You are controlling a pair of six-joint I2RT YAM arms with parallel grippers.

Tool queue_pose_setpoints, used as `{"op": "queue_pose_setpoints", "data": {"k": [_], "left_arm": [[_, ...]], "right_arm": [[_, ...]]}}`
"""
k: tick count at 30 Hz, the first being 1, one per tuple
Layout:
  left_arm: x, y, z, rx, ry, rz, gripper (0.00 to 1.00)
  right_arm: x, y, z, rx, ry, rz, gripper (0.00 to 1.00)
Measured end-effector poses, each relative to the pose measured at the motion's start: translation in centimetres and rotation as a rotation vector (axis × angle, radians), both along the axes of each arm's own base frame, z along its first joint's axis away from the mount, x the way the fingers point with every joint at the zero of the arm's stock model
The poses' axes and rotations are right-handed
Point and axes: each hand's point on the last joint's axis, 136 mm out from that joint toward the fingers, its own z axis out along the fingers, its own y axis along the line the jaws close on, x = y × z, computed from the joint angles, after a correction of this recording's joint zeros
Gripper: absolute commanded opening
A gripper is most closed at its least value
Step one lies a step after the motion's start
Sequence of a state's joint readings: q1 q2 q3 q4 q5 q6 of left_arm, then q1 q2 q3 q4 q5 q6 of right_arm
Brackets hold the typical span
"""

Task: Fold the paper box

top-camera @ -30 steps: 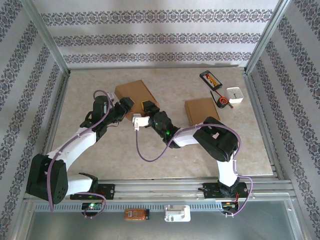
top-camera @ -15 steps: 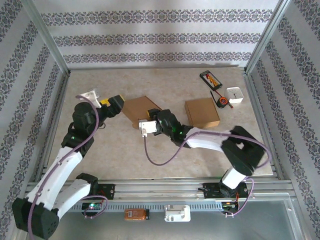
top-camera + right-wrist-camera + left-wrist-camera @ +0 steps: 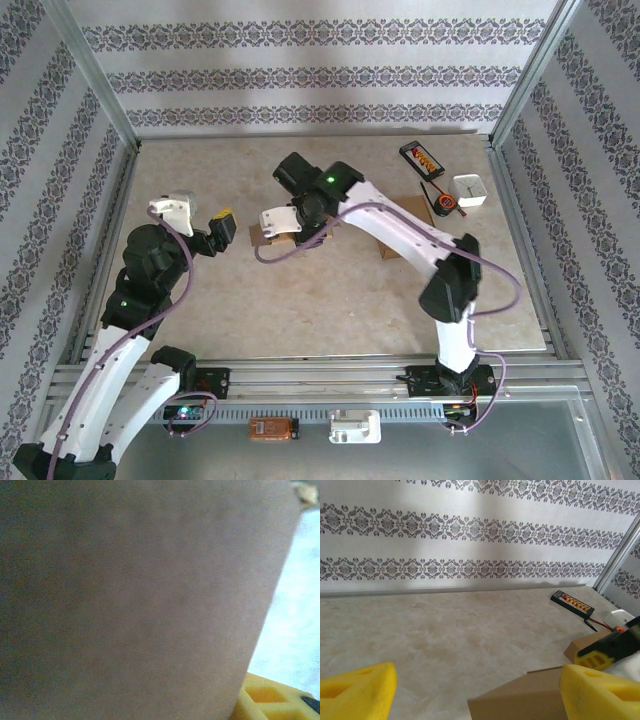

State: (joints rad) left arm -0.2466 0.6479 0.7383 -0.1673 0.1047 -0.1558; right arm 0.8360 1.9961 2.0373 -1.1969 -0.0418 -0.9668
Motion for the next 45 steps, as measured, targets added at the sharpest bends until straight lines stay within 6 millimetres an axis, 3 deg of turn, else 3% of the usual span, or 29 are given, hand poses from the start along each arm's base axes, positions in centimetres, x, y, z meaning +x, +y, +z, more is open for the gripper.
{"op": "queue_pose_setpoints", "data": {"k": [8, 10, 17, 26, 29, 34, 39, 41, 45], "left_arm": [[-0.8, -0.2, 0.0, 0.006, -0.005, -0.026, 0.86], [-0.9, -0.2, -0.2, 0.007, 0.001, -0.026, 0.86], [-0.8, -0.4, -1.7, -0.007, 0.036, -0.031, 0.86], [-0.4, -1.0, -1.5, -0.054, 0.034, -0.051, 0.86], [-0.5, -1.4, -1.9, -0.065, 0.05, -0.073, 0.86], [-0.2, -1.9, -2.7, -0.074, 0.085, -0.096, 0.86], [0.1, -2.4, -3.7, -0.117, 0.141, -0.107, 0.84], [0.3, -2.7, -4.4, -0.149, 0.178, -0.111, 0.83], [1.1, -3.3, -6.1, -0.212, 0.268, -0.104, 0.83]], "right_arm": [[0.8, 1.4, -4.7, -0.141, 0.18, -0.089, 0.57], [1.1, 1.7, -4.6, -0.135, 0.184, -0.113, 0.63], [1.5, 2.0, -4.8, -0.125, 0.196, -0.182, 0.69], [2.8, 3.4, -3.2, 0.056, 0.282, -0.302, 0.76], [3.9, 3.5, -1.4, 0.151, 0.3, -0.367, 0.8], [5.9, 3.1, 2.4, 0.315, 0.313, -0.53, 0.76], [6.2, 1.5, 4.7, 0.449, 0.377, -0.72, 0.85], [6.1, 0.3, 4.7, 0.489, 0.398, -0.812, 0.92], [6.0, -2.4, 4.1, 0.589, 0.444, -1.001, 0.93]]}}
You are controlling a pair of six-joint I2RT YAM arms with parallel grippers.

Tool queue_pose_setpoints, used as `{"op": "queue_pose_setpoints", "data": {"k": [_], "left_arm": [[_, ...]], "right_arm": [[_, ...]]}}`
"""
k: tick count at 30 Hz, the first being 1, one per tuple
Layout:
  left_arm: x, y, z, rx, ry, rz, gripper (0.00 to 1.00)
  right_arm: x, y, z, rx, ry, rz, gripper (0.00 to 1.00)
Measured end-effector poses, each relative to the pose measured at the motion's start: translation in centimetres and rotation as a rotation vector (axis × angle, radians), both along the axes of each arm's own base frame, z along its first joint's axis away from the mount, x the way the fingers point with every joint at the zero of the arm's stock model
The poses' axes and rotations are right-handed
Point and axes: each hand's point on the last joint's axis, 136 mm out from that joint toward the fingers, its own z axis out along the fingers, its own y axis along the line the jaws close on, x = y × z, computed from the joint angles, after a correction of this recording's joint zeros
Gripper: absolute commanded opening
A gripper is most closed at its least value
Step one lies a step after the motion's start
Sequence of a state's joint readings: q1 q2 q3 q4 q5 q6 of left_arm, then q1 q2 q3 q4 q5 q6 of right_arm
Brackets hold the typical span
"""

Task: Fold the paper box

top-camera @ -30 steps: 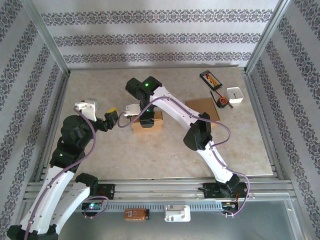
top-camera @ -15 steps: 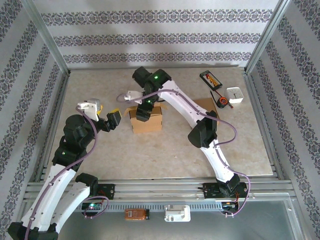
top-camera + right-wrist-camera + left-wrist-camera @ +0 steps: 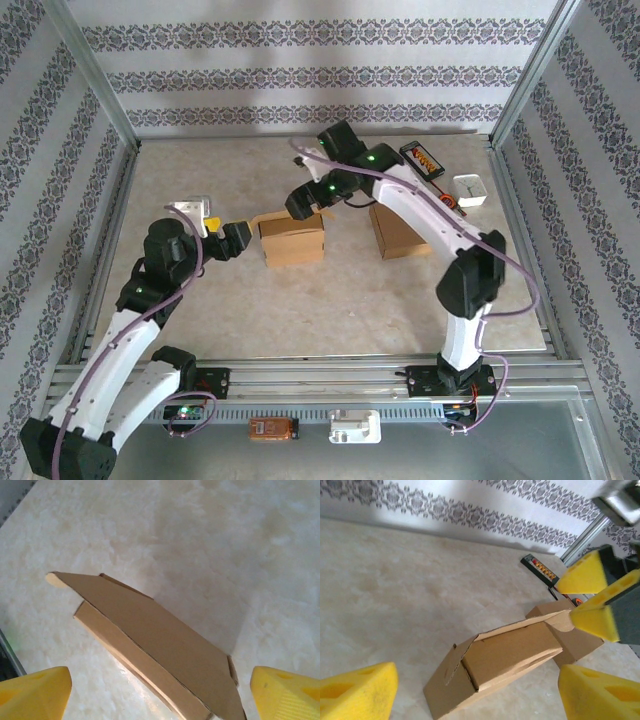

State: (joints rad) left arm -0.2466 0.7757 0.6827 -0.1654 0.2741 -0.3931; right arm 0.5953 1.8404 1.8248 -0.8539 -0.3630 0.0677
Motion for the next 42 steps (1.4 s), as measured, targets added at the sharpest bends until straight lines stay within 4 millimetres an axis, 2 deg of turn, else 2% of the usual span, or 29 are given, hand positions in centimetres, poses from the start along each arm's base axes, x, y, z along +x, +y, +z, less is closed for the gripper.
{"op": "queue_pose_setpoints", "data": {"k": [4, 6, 9, 17, 19, 23, 26, 30, 33, 38, 42], "left_arm": [[1.0, -0.4, -2.3, -0.037, 0.1, 0.014, 0.81], [1.6, -0.7, -3.3, -0.055, 0.143, 0.021, 0.8], [2.3, -1.3, -4.4, -0.1, 0.193, 0.016, 0.77], [3.8, -3.0, -6.7, -0.188, 0.277, -0.011, 0.6], [4.0, -3.2, -7.4, -0.193, 0.304, -0.017, 0.58], [4.2, -3.8, -8.8, -0.196, 0.345, -0.032, 0.55], [4.4, -3.9, -9.6, -0.19, 0.366, -0.031, 0.52], [4.8, -3.7, -9.6, -0.183, 0.35, -0.02, 0.5], [5.2, -3.6, -9.5, -0.177, 0.336, -0.009, 0.5], [5.1, -3.3, -9.1, -0.164, 0.313, -0.002, 0.58], [4.5, -2.8, -6.4, -0.142, 0.22, -0.012, 0.61]], "right_arm": [[0.4, -2.4, -1.3, 0.065, 0.021, -0.134, 0.93], [0.8, -2.7, -2.0, 0.078, 0.029, -0.165, 0.92], [1.0, -2.7, -3.1, 0.088, 0.046, -0.187, 0.87], [0.9, -2.2, -4.5, 0.127, 0.093, -0.212, 0.68], [0.6, -2.1, -5.5, 0.135, 0.12, -0.227, 0.65], [-0.5, -2.0, -7.8, 0.145, 0.18, -0.272, 0.64], [-1.0, -1.8, -7.5, 0.186, 0.184, -0.318, 0.64], [-1.8, -1.8, -7.8, 0.21, 0.207, -0.381, 0.64], [-1.7, -1.7, -7.8, 0.219, 0.201, -0.41, 0.66], [-1.4, -2.0, -7.4, 0.215, 0.178, -0.428, 0.72], [-1.3, -2.3, -5.8, 0.203, 0.131, -0.409, 0.74]]}}
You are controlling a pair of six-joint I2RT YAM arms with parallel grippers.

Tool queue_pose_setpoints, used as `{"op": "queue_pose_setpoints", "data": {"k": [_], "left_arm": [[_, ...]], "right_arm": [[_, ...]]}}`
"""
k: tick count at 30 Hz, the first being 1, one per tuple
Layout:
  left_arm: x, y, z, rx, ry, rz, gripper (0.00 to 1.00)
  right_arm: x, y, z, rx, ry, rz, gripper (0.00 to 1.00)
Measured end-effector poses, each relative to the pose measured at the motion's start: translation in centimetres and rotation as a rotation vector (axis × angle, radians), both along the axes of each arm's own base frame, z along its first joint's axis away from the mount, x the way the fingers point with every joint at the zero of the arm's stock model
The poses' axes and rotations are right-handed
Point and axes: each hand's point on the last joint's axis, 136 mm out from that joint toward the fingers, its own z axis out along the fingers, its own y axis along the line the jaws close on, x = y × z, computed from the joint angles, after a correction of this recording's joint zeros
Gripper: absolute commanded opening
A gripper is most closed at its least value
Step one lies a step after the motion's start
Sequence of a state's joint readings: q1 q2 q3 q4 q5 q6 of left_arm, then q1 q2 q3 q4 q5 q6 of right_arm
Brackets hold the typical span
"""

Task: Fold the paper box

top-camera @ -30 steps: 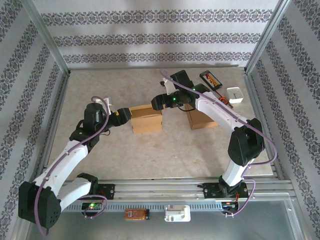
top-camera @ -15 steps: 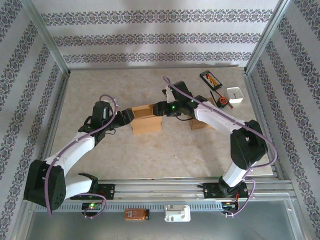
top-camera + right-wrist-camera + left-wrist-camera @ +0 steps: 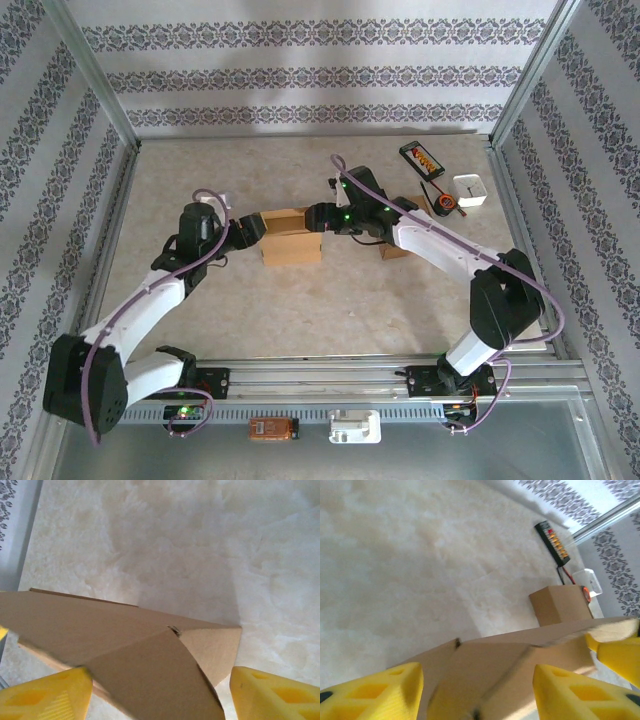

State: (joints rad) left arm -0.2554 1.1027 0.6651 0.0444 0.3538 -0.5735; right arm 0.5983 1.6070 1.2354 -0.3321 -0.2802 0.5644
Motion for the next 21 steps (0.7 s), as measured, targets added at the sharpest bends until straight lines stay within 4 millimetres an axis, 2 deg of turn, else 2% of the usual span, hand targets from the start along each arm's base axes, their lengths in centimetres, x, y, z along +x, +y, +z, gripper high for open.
{"op": "queue_pose_setpoints", "data": {"k": [7, 11, 15, 21], "left_arm": [[-1.1, 0.3, 4.4, 0.17, -0.134, -0.1, 0.6], [-1.4, 0.4, 5.9, 0.285, -0.138, -0.169, 0.58], [-1.4, 0.4, 5.7, 0.347, -0.091, -0.215, 0.58], [-1.3, 0.3, 3.2, 0.374, 0.02, -0.244, 0.59]], "right_arm": [[-0.1, -0.7, 4.5, -0.103, -0.2, 0.154, 0.7], [-0.7, -1.0, 5.2, -0.19, -0.271, 0.274, 0.68], [-1.1, -1.3, 4.7, -0.267, -0.285, 0.373, 0.61], [-0.7, -0.8, 2.8, -0.315, -0.26, 0.443, 0.53]]}}
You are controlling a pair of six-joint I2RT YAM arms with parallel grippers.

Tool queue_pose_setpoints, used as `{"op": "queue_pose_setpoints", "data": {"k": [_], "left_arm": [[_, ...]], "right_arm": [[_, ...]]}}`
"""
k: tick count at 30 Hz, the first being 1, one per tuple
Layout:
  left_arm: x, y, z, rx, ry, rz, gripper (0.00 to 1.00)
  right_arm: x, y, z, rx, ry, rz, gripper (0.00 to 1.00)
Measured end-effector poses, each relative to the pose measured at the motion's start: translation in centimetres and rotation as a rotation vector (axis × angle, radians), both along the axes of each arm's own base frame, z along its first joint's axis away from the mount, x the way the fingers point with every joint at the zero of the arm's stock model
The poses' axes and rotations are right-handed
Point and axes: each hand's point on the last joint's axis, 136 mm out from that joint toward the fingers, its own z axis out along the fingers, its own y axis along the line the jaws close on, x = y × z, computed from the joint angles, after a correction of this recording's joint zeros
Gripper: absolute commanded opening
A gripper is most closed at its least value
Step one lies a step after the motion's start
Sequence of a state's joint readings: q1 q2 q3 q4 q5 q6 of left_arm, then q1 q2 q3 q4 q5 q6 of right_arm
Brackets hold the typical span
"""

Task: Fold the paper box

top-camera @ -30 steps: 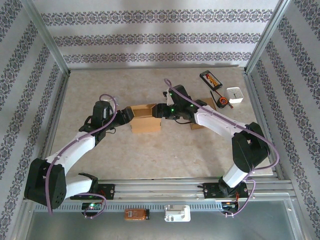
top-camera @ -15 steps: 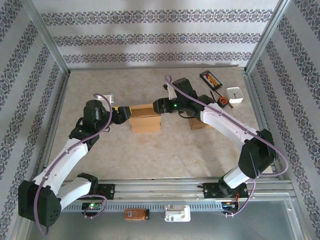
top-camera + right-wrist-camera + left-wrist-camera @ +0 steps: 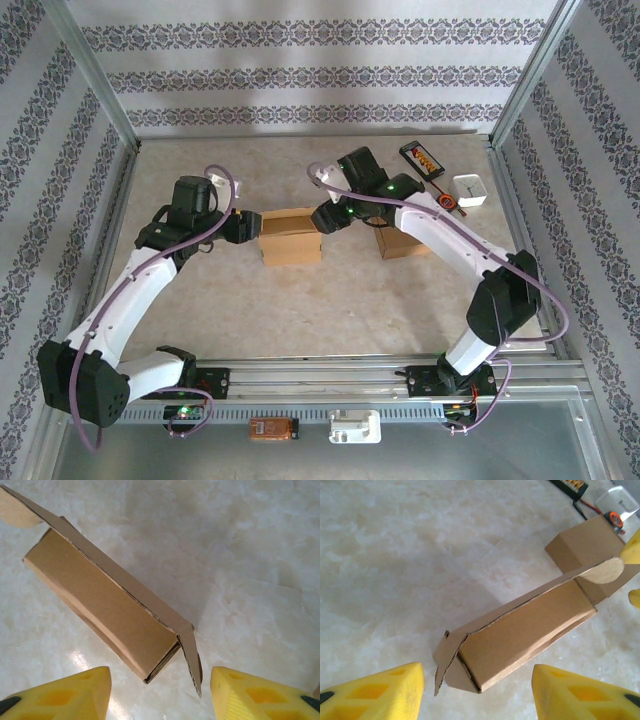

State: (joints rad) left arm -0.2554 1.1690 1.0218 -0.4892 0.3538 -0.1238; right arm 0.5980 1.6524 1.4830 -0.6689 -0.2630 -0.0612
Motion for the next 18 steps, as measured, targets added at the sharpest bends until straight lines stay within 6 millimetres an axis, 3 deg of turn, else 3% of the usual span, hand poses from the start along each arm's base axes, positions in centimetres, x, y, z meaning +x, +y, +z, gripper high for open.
{"op": "queue_pose_setpoints", "data": {"k": [5, 14, 18], "left_arm": [[0.04, -0.02, -0.43, -0.004, 0.019, 0.007, 0.6], [-0.04, 0.0, -0.88, -0.004, 0.027, 0.009, 0.6], [0.08, 0.17, -1.07, 0.007, 0.028, 0.015, 0.52]], "right_arm": [[0.22, 0.16, -1.25, -0.031, 0.001, 0.035, 0.38], [0.44, 0.26, -1.24, -0.031, -0.01, 0.039, 0.27], [0.52, 0.26, -1.21, -0.032, -0.015, 0.039, 0.19]]}}
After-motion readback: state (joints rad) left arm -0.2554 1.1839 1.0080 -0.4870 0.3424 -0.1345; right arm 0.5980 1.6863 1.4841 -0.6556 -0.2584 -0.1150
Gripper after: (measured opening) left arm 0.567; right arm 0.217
